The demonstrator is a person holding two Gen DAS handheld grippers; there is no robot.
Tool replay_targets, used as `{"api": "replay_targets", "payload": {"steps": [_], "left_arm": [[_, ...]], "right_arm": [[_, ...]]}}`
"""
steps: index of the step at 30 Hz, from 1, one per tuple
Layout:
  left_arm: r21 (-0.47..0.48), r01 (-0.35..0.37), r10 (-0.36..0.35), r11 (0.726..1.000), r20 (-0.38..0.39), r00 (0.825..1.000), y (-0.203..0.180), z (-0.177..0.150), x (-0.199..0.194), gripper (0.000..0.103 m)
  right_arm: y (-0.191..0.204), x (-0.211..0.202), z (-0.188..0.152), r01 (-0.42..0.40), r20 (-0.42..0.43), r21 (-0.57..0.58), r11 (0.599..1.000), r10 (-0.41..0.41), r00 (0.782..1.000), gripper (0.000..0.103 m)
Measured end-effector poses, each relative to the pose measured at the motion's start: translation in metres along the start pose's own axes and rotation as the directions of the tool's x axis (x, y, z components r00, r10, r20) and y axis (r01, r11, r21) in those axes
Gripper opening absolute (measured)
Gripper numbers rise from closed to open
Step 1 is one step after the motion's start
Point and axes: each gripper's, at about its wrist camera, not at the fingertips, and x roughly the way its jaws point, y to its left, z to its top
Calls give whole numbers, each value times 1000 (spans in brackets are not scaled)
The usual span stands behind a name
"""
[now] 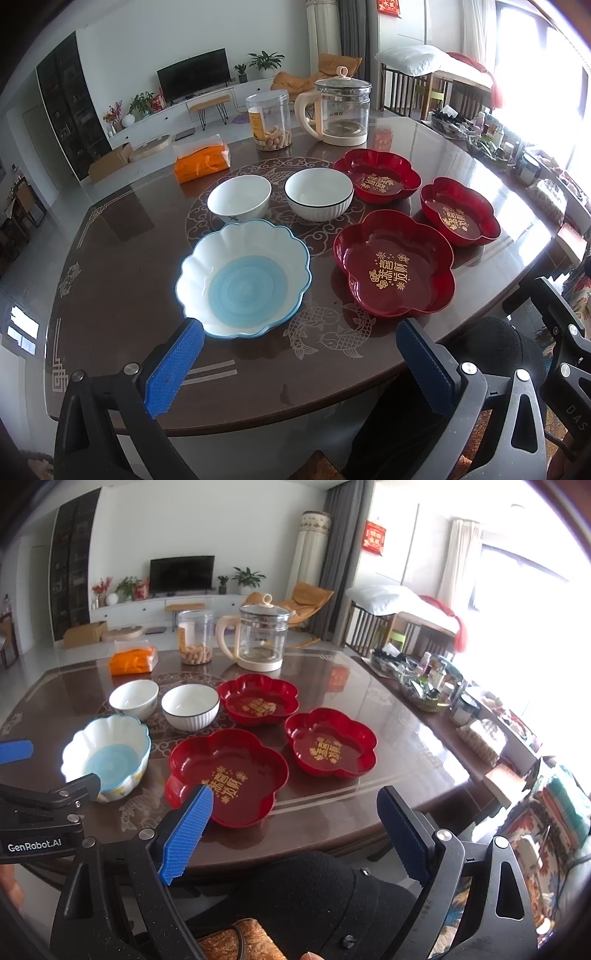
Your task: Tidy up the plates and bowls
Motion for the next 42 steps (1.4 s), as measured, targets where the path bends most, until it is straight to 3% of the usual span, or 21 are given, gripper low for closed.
{"api": "replay_targets", "payload": {"steps": [12, 15, 18, 22, 30, 36, 42], "left_arm": [[-1, -6, 6, 1000, -24, 1000, -3, 6, 8, 103], [-11, 9, -9, 1000, -50, 999, -1, 7, 17, 103], [-25, 59, -62, 998, -140, 988, -1, 6, 39, 103], [-33, 89, -93, 996, -174, 980, -4, 8, 54, 103], [-12, 126, -126, 992, -153, 980, -3, 39, 72, 103], [5, 133, -130, 991, -165, 978, -7, 50, 92, 103], [44, 163, -151, 986, -200, 968, -25, 40, 108, 103]], "right_arm": [[-11, 5, 1, 7, 26, 36, 999, -7, 1000, 92], [-22, -1, 2, 35, 89, 68, 997, -41, 995, 92], [-42, -8, 2, -41, 176, 154, 987, 13, 984, 92], [-48, 15, -2, -111, 74, 181, 977, 99, 992, 92], [-71, 52, -10, -107, -42, 253, 962, 121, 992, 92], [-75, 105, -10, -220, -175, 311, 924, 283, 943, 92], [-62, 114, -16, -214, -197, 281, 936, 274, 941, 92]]}}
